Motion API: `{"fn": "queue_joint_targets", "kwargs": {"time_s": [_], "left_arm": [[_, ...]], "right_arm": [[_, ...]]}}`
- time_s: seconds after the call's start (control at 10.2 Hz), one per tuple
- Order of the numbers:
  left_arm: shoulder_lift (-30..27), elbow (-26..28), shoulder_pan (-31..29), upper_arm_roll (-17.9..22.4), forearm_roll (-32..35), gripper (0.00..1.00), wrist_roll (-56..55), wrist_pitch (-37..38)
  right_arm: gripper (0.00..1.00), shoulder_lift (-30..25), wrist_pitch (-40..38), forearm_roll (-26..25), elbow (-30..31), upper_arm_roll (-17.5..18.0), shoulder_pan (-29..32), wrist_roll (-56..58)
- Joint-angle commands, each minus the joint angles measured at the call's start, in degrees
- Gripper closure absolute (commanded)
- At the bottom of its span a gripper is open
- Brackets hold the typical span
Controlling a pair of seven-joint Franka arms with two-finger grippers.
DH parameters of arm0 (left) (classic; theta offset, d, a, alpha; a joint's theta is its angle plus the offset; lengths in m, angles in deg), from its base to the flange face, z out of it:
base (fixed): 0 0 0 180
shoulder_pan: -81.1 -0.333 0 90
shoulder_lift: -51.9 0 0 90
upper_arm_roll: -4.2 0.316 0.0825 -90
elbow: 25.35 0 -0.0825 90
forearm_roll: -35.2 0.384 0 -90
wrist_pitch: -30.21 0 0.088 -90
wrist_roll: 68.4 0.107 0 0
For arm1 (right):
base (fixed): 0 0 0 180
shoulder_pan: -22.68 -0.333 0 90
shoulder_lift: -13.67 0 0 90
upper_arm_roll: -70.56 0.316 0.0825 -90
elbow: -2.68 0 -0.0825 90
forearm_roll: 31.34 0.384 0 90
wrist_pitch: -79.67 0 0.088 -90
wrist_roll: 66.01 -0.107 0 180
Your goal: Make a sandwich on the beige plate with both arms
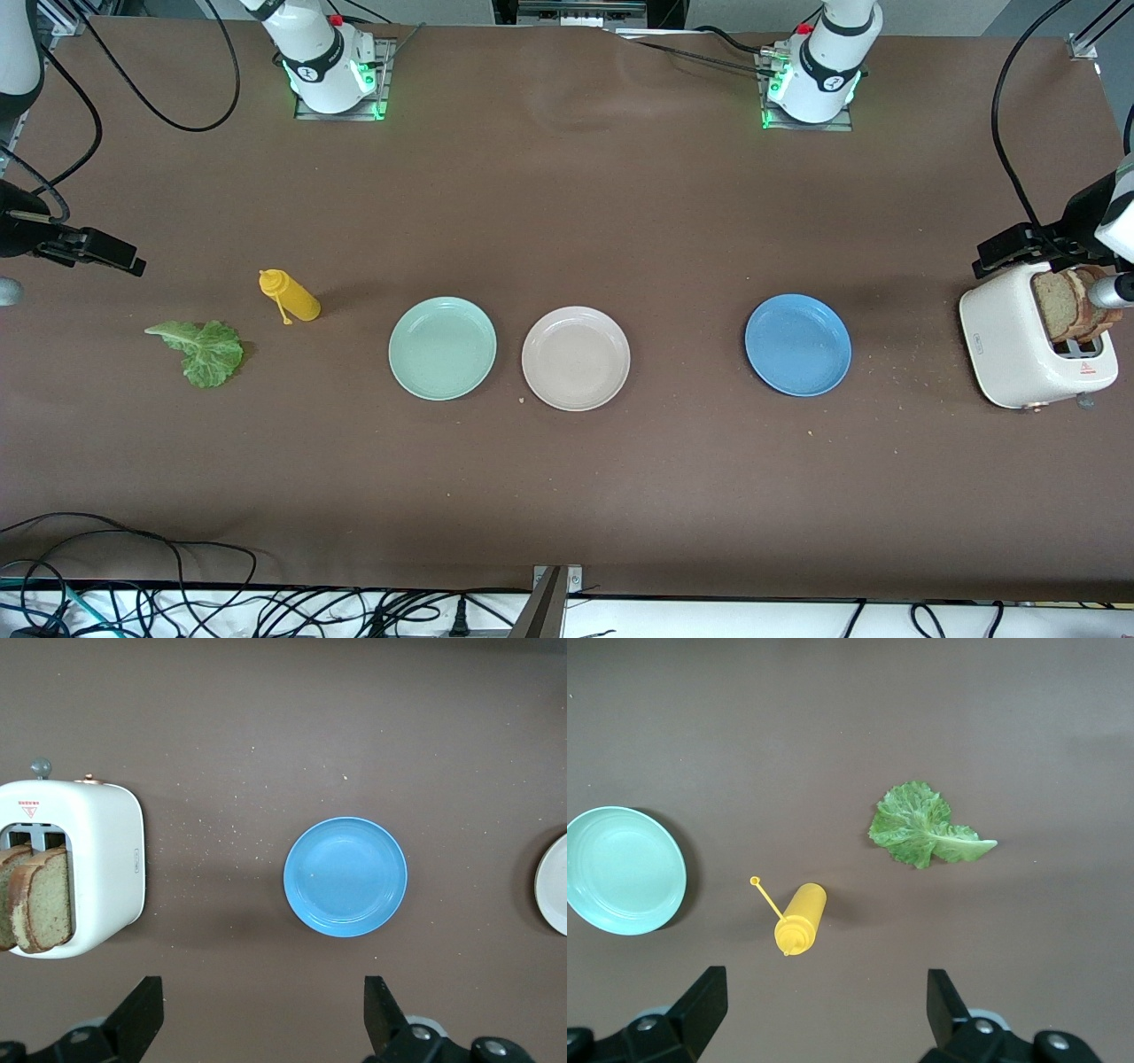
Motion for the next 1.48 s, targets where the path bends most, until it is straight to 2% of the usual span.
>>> {"fn": "queue_joint_targets", "kwargs": {"time_s": [0.0,0.59,1.38], "left_arm": [[-0.1,-1.0,0.1,-0.1,0.2,0.00,0.4,0.7],[0.8,-0.9,3.5,-0.7,0.6,0.00,0.1,0.2],[1.6,-1.0,3.1,-0.6,0.3,0.00,0.4,0.2]], "right_arm": [[0.00,-0.5,-0.5,-0.7,0.2,0.4,0.4,0.3],[0.00,-0.3,-0.4,-0.7,0.2,0.2,0.5,0.3],[0.00,-0.3,-0.4,-0.7,0.2,0.2,0.5,-0.1]]}}
